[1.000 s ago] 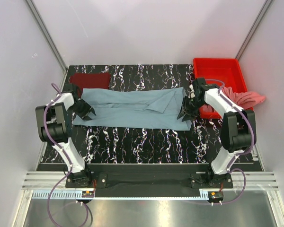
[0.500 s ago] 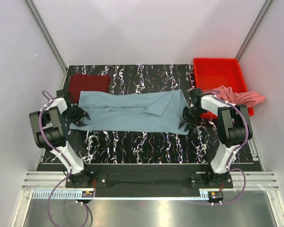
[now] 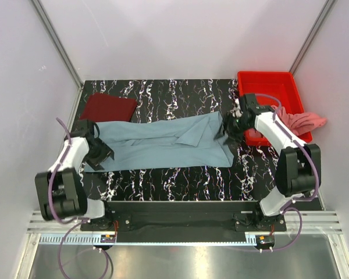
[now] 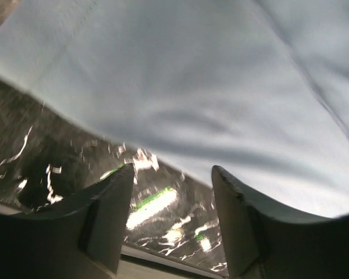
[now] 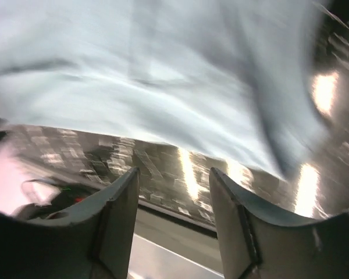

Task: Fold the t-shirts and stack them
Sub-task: Fold the tshirt

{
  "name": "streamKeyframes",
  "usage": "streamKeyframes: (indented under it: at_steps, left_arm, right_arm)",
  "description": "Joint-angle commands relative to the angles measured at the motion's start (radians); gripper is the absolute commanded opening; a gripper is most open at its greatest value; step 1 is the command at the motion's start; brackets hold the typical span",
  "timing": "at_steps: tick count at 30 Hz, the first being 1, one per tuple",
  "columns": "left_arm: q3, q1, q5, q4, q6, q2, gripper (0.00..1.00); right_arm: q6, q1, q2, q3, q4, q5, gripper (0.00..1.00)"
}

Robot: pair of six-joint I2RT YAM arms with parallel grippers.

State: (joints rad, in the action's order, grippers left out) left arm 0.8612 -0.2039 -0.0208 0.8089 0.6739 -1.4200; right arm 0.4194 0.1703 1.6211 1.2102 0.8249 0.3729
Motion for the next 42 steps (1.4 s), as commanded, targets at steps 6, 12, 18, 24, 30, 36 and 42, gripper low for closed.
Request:
streamKeyframes:
  at_steps: [6, 12, 18, 24, 30, 36, 42]
  left_arm:
    - [0.051, 0.038, 0.081, 0.004, -0.098, 0.271, 0.64]
    - [0.072, 0.061, 0.032, 0.024, -0.163, 0.309, 0.61]
    - [0.019, 0.07, -0.007, 0.021, -0.168, 0.329, 0.59]
    - [0.019, 0.072, -0.005, 0.027, -0.171, 0.329, 0.58]
    - [0.042, 0.072, -0.004, 0.029, -0.171, 0.314, 0.58]
    - [0.068, 0.072, 0.012, 0.032, -0.177, 0.297, 0.58]
    - [0.087, 0.074, 0.004, 0.021, -0.163, 0.273, 0.58]
  right_arm:
    - [0.239, 0.098, 0.281, 0.169, -0.318, 0.253, 0.59]
    - [0.256, 0.103, 0.401, 0.201, -0.42, 0.218, 0.59]
    - [0.248, 0.103, 0.457, 0.233, -0.443, 0.187, 0.57]
    - [0.283, 0.103, 0.493, 0.241, -0.494, 0.193, 0.57]
    - [0.315, 0.103, 0.546, 0.298, -0.529, 0.233, 0.45]
    - [0.421, 0.118, 0.569, 0.382, -0.61, 0.305, 0.36]
    - [0.737, 0.195, 0.779, 0.673, -0.883, 0.369, 0.38]
